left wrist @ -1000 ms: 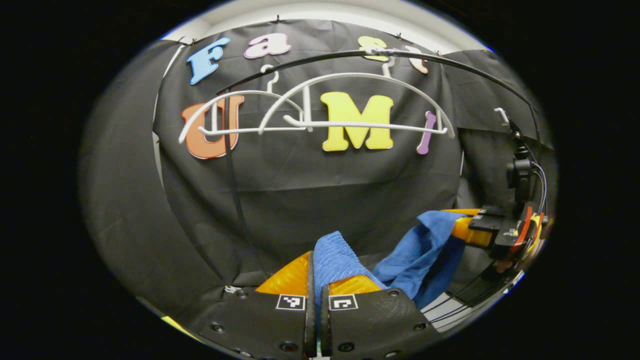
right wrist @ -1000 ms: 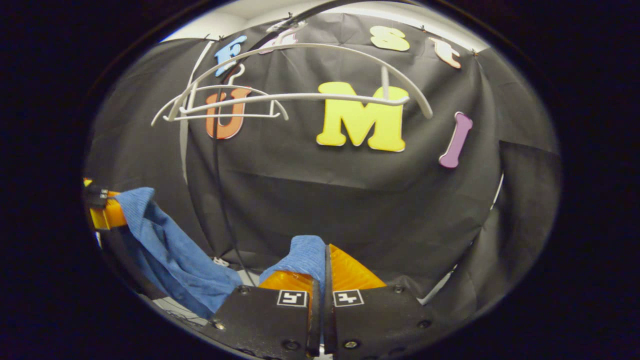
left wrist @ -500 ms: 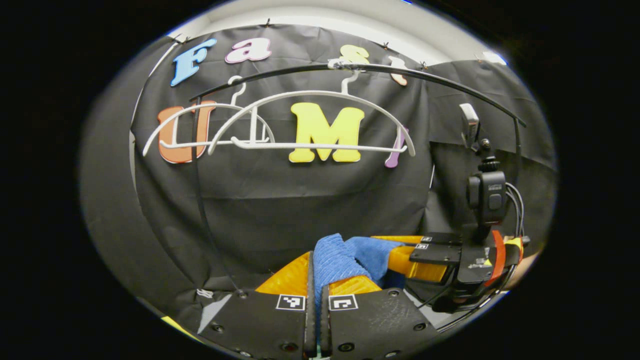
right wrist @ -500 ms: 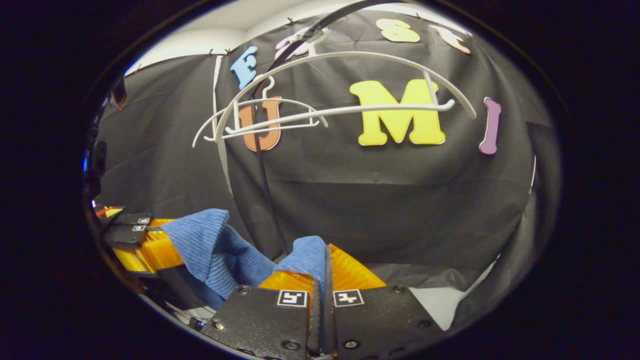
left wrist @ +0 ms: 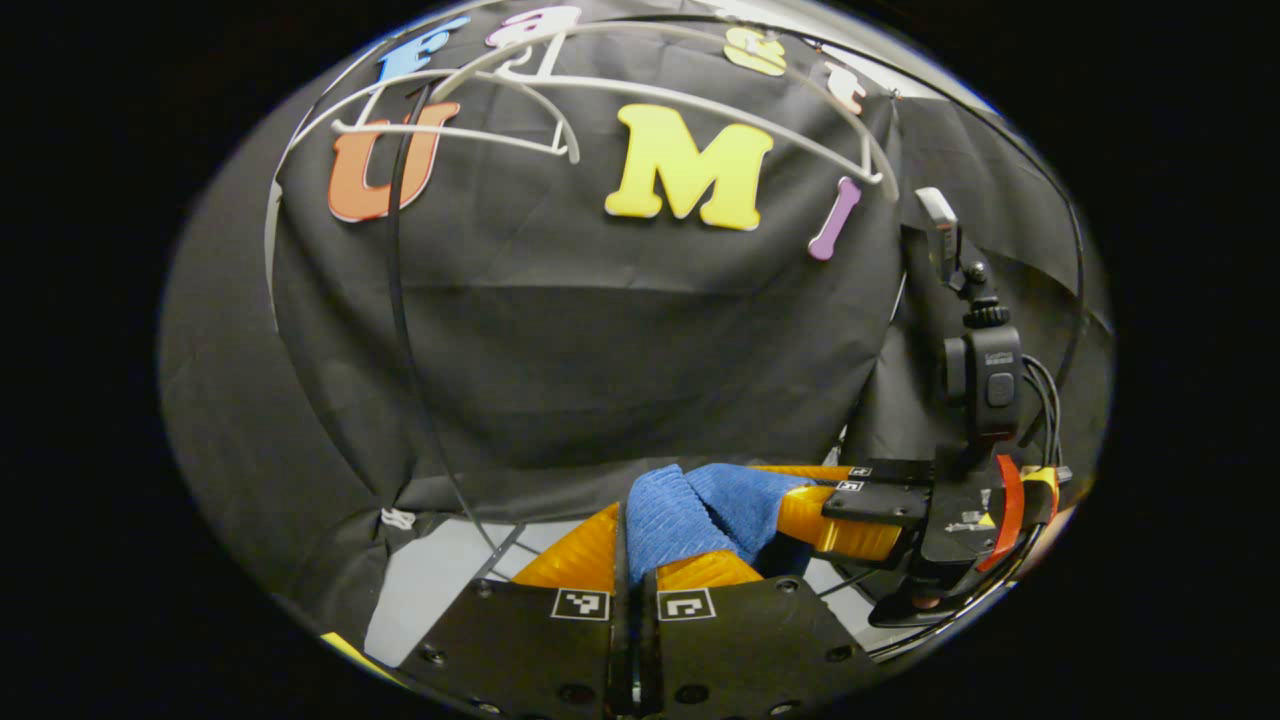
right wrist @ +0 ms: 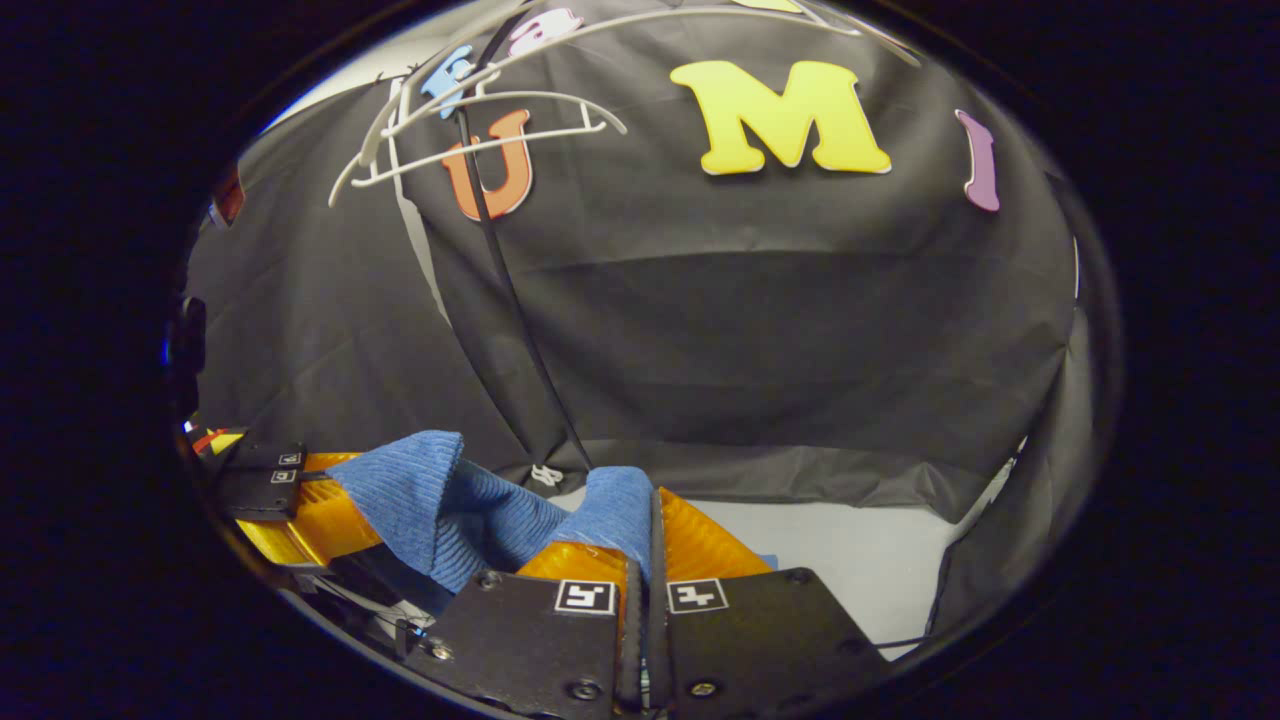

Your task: Grasp the clothes on the hanger with both hands and then place them into the laundry hamper below.

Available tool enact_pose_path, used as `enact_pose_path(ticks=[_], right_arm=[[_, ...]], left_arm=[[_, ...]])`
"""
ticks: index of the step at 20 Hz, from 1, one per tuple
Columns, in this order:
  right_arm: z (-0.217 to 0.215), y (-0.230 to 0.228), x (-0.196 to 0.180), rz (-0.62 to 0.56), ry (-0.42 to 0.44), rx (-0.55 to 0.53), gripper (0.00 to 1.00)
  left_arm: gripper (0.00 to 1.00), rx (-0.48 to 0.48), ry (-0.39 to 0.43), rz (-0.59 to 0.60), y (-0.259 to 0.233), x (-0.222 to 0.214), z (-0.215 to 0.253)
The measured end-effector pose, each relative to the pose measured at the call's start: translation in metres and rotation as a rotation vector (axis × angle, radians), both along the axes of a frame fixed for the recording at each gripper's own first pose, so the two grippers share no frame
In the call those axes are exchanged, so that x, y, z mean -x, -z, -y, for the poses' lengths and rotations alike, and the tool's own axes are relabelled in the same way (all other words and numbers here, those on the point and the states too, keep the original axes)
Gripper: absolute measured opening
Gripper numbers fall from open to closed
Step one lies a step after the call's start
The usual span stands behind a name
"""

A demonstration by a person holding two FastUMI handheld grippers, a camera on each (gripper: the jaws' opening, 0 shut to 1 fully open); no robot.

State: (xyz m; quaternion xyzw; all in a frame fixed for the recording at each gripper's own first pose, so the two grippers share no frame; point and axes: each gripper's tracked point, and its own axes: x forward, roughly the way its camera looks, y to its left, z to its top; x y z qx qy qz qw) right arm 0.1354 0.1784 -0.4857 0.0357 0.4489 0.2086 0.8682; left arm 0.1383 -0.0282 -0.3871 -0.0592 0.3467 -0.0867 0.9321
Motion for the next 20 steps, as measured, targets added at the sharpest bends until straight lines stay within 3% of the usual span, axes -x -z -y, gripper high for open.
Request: enact_pose_path(ticks=[9,14,20], right_arm=[[-0.021,0.103,0.025,-0.226,0.006,0.036,0.06],[-0.028,0.147,0.039,-0.319,-0.002,0.093,0.06],[-0.027,0.197,0.08,-0.506,-0.024,0.148,0.06]], left_arm=[[0.04,-0.062,-0.054,-0.23,0.079,0.026,-0.016],[0.04,-0.085,-0.103,-0.355,0.102,0.042,-0.032],[0.04,-0.119,-0.146,-0.495,0.11,0.047,-0.034]])
